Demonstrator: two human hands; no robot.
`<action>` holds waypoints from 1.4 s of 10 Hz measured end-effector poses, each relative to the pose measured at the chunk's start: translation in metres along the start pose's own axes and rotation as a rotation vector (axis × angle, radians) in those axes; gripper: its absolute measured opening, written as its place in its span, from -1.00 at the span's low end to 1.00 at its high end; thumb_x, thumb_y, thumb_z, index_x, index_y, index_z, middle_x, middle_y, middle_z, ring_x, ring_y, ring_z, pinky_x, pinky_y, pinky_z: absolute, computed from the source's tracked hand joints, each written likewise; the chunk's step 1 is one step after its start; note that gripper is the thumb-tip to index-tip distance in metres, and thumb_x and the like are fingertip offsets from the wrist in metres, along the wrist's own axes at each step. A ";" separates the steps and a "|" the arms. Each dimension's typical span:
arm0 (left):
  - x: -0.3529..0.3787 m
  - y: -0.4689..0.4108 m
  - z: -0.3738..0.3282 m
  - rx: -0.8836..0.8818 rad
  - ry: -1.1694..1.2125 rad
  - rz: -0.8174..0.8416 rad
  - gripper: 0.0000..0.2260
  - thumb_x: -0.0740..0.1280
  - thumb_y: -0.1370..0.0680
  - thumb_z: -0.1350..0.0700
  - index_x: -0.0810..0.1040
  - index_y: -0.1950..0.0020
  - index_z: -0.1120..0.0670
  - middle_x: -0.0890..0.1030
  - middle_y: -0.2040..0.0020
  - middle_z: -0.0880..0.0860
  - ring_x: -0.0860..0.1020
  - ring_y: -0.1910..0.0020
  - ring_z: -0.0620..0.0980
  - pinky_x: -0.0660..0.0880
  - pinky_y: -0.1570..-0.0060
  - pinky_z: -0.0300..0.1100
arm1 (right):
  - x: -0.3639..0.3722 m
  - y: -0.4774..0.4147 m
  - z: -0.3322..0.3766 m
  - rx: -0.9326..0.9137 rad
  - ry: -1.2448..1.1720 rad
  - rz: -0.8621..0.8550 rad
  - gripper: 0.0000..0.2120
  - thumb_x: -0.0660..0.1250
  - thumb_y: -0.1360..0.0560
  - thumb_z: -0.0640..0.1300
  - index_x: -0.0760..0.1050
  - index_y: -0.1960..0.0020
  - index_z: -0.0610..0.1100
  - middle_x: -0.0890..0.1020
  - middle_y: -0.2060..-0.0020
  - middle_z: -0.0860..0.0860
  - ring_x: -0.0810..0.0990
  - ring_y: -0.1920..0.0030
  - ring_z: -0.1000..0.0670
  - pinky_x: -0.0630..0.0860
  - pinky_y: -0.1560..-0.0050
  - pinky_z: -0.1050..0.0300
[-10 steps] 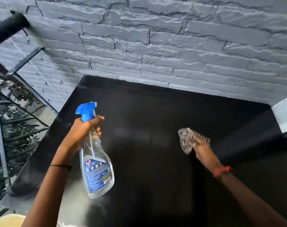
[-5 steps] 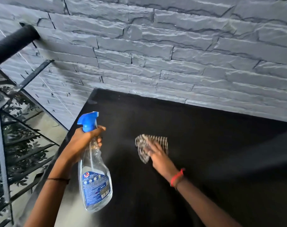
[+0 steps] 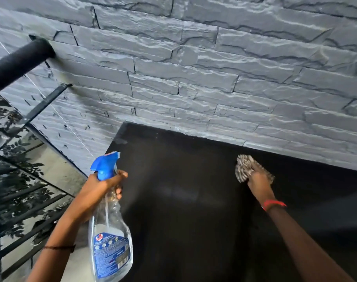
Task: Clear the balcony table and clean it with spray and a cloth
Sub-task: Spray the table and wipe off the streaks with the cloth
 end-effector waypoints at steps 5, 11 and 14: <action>-0.039 -0.005 -0.007 0.031 0.037 -0.055 -0.89 0.45 -0.43 0.15 0.54 0.17 0.12 0.47 0.47 0.09 0.46 0.53 0.01 0.47 0.41 -0.18 | 0.089 0.209 0.256 -0.906 0.139 0.025 -0.59 0.23 -0.35 -0.16 0.50 -0.18 0.04 0.10 -0.51 -0.08 0.03 -0.50 -0.14 0.32 -0.36 0.13; -0.008 0.045 0.000 0.057 0.041 -0.029 -0.92 0.38 -0.52 0.16 0.52 0.14 0.12 0.46 0.47 0.09 0.46 0.54 0.00 0.48 0.38 -0.15 | 0.079 0.139 0.232 -0.354 -0.046 0.051 -0.61 0.26 -0.30 -0.38 0.56 -0.11 -0.21 0.34 -0.42 -0.12 0.36 -0.36 -0.26 0.29 -0.39 -0.08; 0.008 0.092 0.015 0.079 0.068 -0.017 -0.90 0.40 -0.50 0.14 0.51 0.08 0.12 0.47 0.49 0.05 0.48 0.53 -0.01 0.49 0.43 -0.18 | 0.107 0.343 0.214 -0.501 -0.071 0.216 -0.65 -0.12 -0.61 0.04 0.45 -0.06 0.18 0.24 -0.45 0.13 0.36 -0.32 0.04 0.32 -0.32 0.09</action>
Point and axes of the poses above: each hand's wrist, its own y-axis away from the middle knuckle, its own x-axis out of the palm, z = x × y, the point moved 4 cm from there along -y, towards the middle knuckle
